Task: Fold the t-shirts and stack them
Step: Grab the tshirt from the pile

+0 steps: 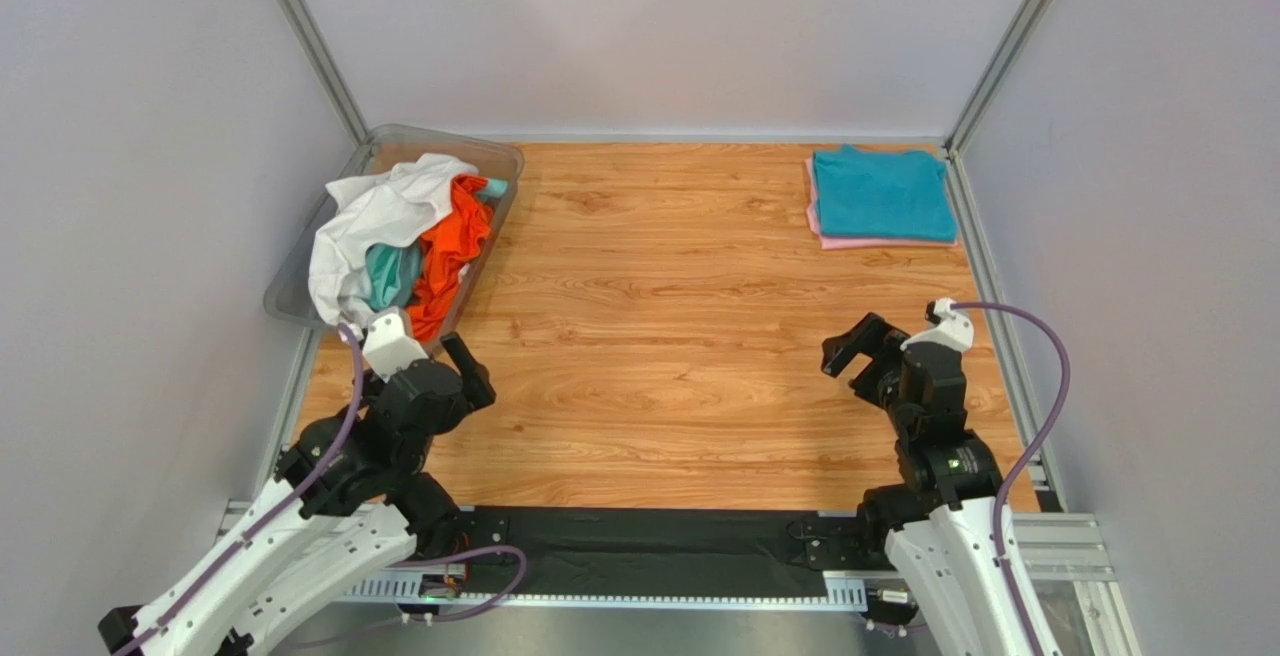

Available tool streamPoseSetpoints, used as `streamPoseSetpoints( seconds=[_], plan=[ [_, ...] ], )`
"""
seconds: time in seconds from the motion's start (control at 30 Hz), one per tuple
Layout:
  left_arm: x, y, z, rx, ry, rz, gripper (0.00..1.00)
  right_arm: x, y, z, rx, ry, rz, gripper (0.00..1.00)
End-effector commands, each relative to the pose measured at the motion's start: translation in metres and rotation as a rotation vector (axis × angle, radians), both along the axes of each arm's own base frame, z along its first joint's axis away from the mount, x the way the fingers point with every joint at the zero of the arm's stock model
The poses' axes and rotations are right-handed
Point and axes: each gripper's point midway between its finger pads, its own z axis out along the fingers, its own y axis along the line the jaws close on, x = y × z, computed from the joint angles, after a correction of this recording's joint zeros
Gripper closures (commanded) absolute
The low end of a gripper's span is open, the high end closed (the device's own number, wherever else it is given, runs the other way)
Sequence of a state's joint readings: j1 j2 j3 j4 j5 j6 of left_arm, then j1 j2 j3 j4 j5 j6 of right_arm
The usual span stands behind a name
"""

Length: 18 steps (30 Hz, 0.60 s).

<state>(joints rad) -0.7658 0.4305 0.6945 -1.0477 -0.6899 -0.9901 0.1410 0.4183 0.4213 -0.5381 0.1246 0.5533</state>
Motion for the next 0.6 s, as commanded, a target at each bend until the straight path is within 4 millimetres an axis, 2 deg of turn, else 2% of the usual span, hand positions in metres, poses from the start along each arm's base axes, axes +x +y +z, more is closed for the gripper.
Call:
streamPoseSetpoints(
  seconds=[0.0, 0.17, 0.2, 0.27, 0.3, 0.33, 0.4, 0.47, 0.5, 0.53, 0.57],
  plan=[
    [0.011, -0.007, 0.014, 0.015, -0.02, -0.01, 0.0, 0.005, 0.006, 0.026, 0.02, -0.066, 0.026, 0.0],
    [0.028, -0.005, 0.024, 0.09, 0.019, 0.071, 0.0, 0.004, 0.007, 0.03, 0.013, -0.074, 0.04, 0.0],
    [0.034, 0.002, 0.027, 0.117, 0.022, 0.09, 0.0, 0.004, 0.009, 0.03, 0.018, -0.073, 0.048, 0.0],
    [0.053, -0.011, 0.028, 0.061, 0.019, 0.054, 0.0, 0.007, 0.01, 0.03, 0.022, -0.08, 0.055, 0.0],
    [0.063, 0.001, 0.026, 0.076, 0.025, 0.074, 0.0, 0.008, 0.014, 0.035, 0.029, -0.091, 0.077, 0.0],
    [0.077, -0.007, 0.026, 0.037, 0.017, 0.056, 0.0, 0.009, 0.016, 0.036, 0.021, -0.084, 0.093, 0.0],
    [0.098, 0.005, 0.018, 0.068, 0.052, 0.076, 0.0, 0.01, 0.018, 0.043, 0.013, -0.083, 0.109, 0.0],
    [0.116, 0.002, 0.019, 0.028, 0.062, 0.055, 0.0, 0.011, 0.016, 0.042, 0.0, -0.057, 0.109, 0.0],
    [0.129, 0.009, 0.016, 0.035, 0.095, 0.067, 0.0, 0.011, 0.018, 0.048, 0.002, -0.062, 0.118, 0.0],
    [0.138, 0.005, 0.015, 0.014, 0.106, 0.048, 0.0, 0.012, 0.019, 0.047, 0.002, -0.045, 0.122, 0.0],
    [0.147, 0.013, 0.013, 0.015, 0.111, 0.071, 0.0, 0.01, 0.019, 0.046, -0.002, -0.03, 0.127, 0.0]
  ],
)
